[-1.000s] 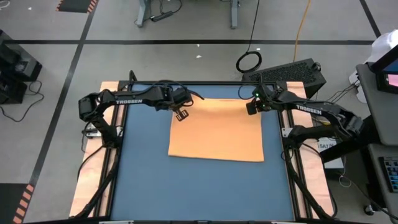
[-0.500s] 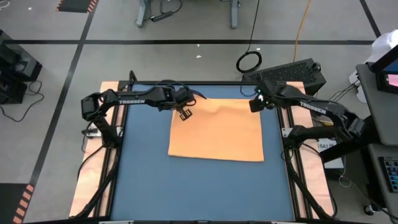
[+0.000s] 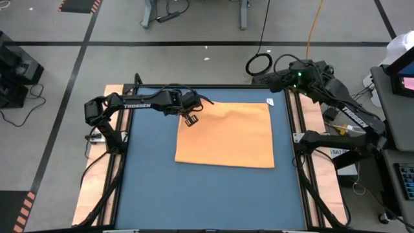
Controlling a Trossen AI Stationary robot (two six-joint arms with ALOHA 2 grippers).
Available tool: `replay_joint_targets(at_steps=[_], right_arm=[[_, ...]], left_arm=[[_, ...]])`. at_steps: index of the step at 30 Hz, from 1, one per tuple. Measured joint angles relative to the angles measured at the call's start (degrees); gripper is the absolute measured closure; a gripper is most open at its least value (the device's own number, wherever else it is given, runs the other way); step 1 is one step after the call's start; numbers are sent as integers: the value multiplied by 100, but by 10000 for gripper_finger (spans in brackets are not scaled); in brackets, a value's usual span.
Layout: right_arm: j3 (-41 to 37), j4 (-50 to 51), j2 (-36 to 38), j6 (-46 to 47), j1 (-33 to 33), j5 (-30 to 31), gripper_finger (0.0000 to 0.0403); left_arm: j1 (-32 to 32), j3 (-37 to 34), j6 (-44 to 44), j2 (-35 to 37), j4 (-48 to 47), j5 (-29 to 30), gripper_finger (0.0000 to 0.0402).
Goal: Roll towel
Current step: Roll the yellow towel
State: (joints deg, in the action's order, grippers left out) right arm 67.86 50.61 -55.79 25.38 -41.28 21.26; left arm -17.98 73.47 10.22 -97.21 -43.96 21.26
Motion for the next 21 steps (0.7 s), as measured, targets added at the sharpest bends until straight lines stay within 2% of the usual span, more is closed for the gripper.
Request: replay_joint_targets(at_steps=[16, 21], right_arm=[[2, 116, -345, -227, 15, -1262, 184], [2, 116, -344, -261, 15, -1429, 184]], left_arm=[[-33, 0, -7, 2, 5, -2, 381], [-43, 0, 263, 2, -56, 32, 357]])
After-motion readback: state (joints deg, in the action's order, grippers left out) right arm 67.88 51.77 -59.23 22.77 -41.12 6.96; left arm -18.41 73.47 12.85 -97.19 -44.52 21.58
